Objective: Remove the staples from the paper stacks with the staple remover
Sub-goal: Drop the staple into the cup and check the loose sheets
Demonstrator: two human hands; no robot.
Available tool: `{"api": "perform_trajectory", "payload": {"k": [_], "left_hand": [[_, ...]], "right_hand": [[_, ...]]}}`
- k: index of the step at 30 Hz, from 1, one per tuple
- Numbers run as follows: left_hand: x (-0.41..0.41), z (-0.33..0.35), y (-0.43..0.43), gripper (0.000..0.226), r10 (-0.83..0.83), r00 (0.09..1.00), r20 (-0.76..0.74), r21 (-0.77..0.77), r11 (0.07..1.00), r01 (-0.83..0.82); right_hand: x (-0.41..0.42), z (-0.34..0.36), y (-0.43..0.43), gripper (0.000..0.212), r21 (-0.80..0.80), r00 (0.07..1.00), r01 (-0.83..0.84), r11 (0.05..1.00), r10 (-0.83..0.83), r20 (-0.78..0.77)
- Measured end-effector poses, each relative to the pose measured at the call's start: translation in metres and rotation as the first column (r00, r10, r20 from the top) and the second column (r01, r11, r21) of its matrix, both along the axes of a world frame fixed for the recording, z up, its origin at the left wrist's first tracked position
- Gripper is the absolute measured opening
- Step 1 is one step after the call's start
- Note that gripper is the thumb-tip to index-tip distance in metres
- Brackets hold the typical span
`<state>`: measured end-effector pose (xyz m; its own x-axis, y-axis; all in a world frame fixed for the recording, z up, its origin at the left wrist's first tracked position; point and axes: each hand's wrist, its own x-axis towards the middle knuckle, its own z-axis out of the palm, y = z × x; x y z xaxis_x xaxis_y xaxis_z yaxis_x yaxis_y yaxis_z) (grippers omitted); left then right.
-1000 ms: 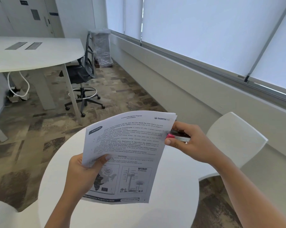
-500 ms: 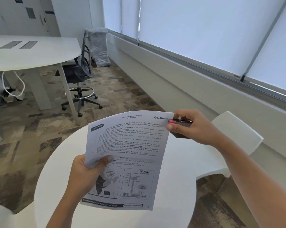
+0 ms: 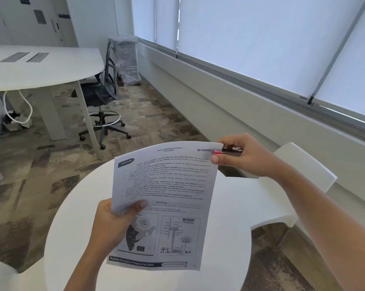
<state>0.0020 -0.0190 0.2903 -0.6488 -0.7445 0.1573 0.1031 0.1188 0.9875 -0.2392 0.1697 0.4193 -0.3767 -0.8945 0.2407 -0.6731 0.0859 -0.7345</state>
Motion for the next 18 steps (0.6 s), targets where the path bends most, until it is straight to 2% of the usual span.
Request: {"api": "perform_trajectory", "payload": {"k": [5,9,12,15,18], "left_hand": [[-0.0010,-0.0002,0.0006,0.019,-0.007,1.000,-0.010,0.011,1.000,0.007],[-0.0019,-0.0004,0.0009,0.018,-0.006,1.000,-0.010,0.020,1.000,0.006],[-0.0025,0.0001,0.0007,0.019,-0.003,1.000,-0.015,0.019,1.000,0.003],[-0.0029,0.0001,0.0012,0.019,-0.002,1.000,-0.017,0.021,1.000,0.002],[-0.0031,-0.0011,0.0006,0.018,0.000,1.000,-0.014,0.031,1.000,0.001]], "right_hand": [[-0.0003,0.0026,-0.0022,0.039,0.002,0.999,-0.018,1.000,0.018,0.035],[-0.0010,0.0043,-0.0031,0.028,0.006,0.998,-0.037,0.999,0.037,0.049],[-0.0012,0.0052,-0.0051,0.028,0.008,0.998,-0.036,0.999,0.035,0.047],[-0.0018,0.0049,-0.0069,0.017,0.000,0.998,-0.036,0.999,0.036,0.048],[-0.0029,0.0036,-0.0074,0.021,-0.012,0.997,-0.047,0.999,0.047,0.055]]}}
